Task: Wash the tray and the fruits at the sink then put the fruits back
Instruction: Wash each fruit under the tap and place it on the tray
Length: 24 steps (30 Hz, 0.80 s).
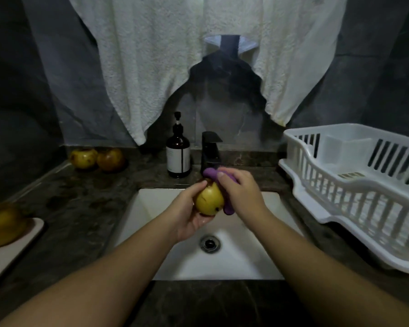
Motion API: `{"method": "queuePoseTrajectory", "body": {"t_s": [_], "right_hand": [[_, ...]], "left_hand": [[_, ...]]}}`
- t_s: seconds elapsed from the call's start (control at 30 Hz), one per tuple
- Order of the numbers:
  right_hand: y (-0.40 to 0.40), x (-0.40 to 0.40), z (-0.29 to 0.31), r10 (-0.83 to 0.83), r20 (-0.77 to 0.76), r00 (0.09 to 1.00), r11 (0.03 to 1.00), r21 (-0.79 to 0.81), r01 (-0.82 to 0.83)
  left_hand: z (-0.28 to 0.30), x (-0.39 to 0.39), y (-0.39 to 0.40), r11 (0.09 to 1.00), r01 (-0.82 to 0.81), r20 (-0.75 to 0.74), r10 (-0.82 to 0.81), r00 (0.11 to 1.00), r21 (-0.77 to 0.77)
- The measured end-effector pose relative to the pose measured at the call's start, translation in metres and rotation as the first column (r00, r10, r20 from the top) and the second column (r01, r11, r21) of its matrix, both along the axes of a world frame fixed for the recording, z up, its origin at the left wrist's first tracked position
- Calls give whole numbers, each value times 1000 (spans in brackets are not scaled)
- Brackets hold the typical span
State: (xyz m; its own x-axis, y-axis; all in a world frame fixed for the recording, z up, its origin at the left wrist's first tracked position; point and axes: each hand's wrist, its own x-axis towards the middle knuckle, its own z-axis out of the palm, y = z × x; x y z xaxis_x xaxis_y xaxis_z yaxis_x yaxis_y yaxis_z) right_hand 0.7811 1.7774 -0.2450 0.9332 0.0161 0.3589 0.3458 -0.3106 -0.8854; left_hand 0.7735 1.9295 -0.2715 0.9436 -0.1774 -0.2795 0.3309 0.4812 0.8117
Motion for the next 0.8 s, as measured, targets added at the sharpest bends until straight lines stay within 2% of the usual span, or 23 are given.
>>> {"method": "queuePoseTrajectory", "body": {"t_s": [0.13,0.2,0.27,0.37,0.4,0.43,0.53,0.6,0.7,0.8], "right_hand": [[19,4,-20,109,-11,994,979,-172,-110],[27,12,-16,126,-20,992,971,-202,-127],[30,19,-16,152,-40,988,977,-145,-156],[31,19,-29,245,-101,964,965,123,-232],[33,18,-33,247,-123,961,961,159,-227],[34,18,-37,217,-121,968,971,128,-202],[36,16,-41,80,35,996,992,-99,-76],[34,17,-39,72,98,993,993,-96,-63],[32,19,-38,100,9,995,995,23,-100],[33,17,-38,89,59,994,994,-64,-85]], "left_hand": [[-8,3,11,996,-19,-52,15,999,-88],[-7,5,17,990,-32,-52,25,998,-137],[-7,8,19,984,-40,-3,40,999,-174],[-8,13,20,984,-73,62,84,994,-162],[-9,15,20,986,-87,57,95,994,-139],[-10,16,20,989,-90,41,96,995,-120],[-8,13,16,986,-73,-18,71,997,-148],[-4,11,12,978,-69,-4,70,998,-196],[-2,9,10,977,-76,29,84,996,-198],[-3,7,8,989,-75,17,78,997,-126]]}}
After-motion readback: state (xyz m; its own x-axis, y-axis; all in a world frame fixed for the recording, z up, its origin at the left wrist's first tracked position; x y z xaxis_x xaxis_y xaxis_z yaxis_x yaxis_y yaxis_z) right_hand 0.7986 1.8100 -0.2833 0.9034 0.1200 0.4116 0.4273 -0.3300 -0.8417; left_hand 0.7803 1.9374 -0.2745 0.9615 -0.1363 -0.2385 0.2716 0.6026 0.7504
